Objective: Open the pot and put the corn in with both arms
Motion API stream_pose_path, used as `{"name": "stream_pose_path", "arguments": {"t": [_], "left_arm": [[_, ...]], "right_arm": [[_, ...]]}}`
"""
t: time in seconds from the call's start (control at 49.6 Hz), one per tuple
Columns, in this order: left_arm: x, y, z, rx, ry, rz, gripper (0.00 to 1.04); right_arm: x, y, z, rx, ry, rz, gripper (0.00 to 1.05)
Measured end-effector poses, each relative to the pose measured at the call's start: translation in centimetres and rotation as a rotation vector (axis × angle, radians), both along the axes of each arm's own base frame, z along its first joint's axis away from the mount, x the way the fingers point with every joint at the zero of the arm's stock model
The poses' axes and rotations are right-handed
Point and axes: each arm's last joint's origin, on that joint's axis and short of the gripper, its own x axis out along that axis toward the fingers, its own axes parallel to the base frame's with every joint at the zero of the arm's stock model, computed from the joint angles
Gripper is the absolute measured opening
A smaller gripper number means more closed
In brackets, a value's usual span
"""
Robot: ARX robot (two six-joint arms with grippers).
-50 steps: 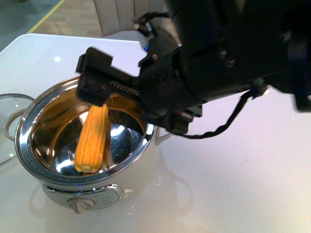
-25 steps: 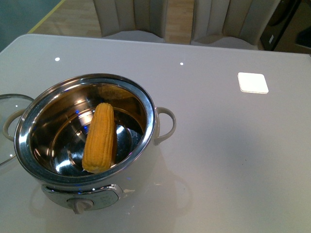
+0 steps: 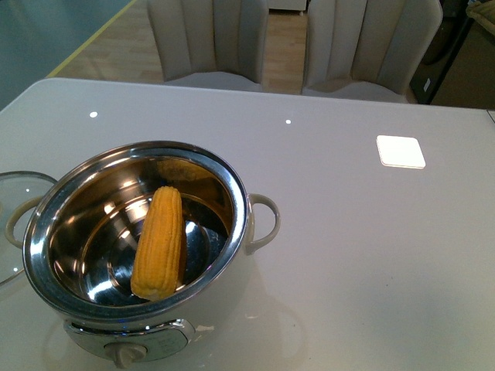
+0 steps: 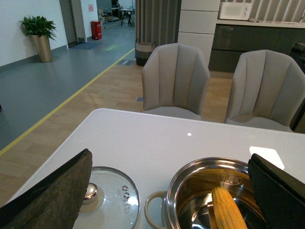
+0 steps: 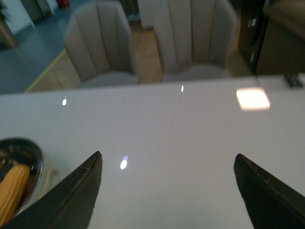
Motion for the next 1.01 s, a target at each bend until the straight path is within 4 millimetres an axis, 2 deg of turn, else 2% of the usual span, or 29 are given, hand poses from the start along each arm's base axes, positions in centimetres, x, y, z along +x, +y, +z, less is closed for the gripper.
{"name": "stream_pose_path", "arguments": {"t": [0.061, 0.222, 0.383, 0.504, 0.726, 1.009], "left_arm": [[0.0, 0.0, 0.0, 0.0, 0.0, 0.0, 0.98], [0.0, 0.0, 0.0, 0.0, 0.0, -0.001, 0.98], [0.0, 0.0, 0.0, 0.0, 0.0, 0.0, 0.98], [0.0, 0.0, 0.0, 0.0, 0.0, 0.0, 0.98], [0.0, 0.0, 0.0, 0.0, 0.0, 0.0, 0.98], [0.0, 0.0, 0.0, 0.0, 0.0, -0.001, 0.98]], "right_arm": [[-0.2, -0.4, 0.3, -0.032, -0.079, 0.001, 0.66], [-0.5, -1.2, 0.0, -0.092, -0.095, -0.001, 0.4], [-0.9, -2.0, -0.3, -0.108, -0.125, -0.005, 0.03], [-1.1, -3.1, -0.4, -0.116, -0.123, -0.009, 0.02], [-2.2, -3.2, -0.7, -0.117, -0.109, -0.008, 0.02], [-2.4, -3.2, -0.7, -0.117, -0.119, -0.009, 0.02]]}}
